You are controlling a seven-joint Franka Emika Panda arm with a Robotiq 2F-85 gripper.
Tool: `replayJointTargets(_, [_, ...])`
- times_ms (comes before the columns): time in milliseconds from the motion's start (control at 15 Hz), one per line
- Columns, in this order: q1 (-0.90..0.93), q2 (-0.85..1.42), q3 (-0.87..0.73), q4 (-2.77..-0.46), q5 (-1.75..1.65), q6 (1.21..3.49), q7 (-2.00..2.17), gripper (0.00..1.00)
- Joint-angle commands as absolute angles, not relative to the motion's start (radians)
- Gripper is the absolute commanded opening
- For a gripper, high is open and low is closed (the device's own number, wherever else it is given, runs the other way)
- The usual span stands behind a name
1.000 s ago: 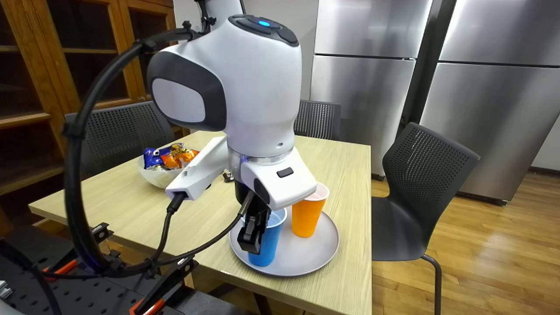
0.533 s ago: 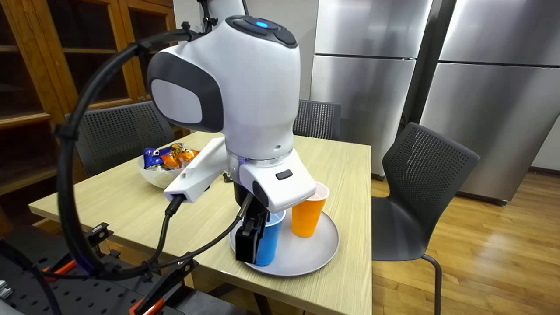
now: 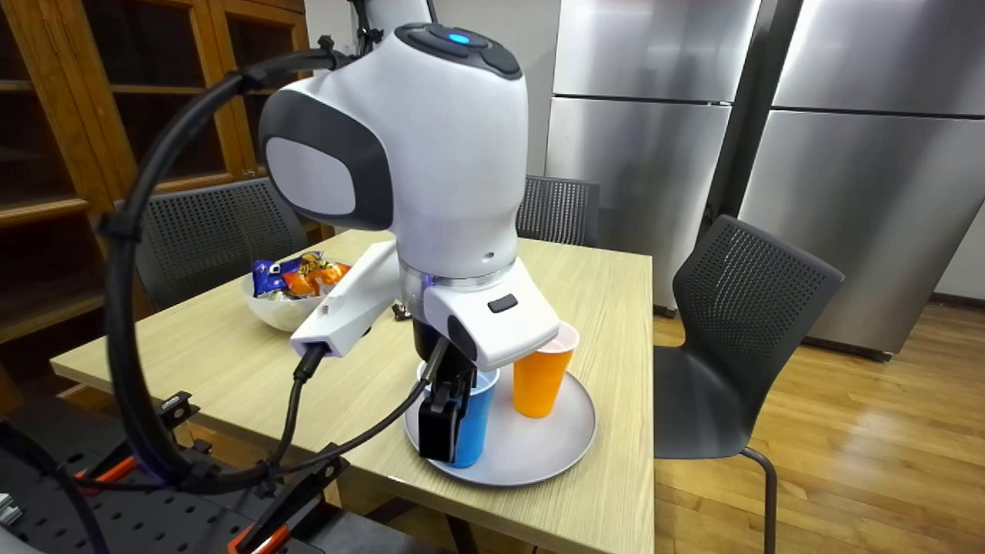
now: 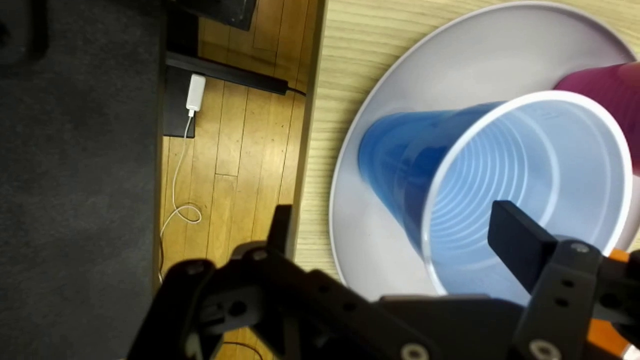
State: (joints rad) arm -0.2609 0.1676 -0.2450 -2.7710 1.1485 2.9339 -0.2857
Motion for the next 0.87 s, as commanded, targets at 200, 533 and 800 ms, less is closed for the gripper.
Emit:
replayJointTargets(200, [-0.253,0.128,-0.238,-2.783,1.183,2.950,-0.379,1.00])
replayJointTargets(533, [-0.256,0.162,-0.246,-2.771,1.153,2.936,-0.351,1.00])
replayJointTargets(800, [-0.256,0.164,-0.246,-2.771,1.153,2.936,-0.351,1.00])
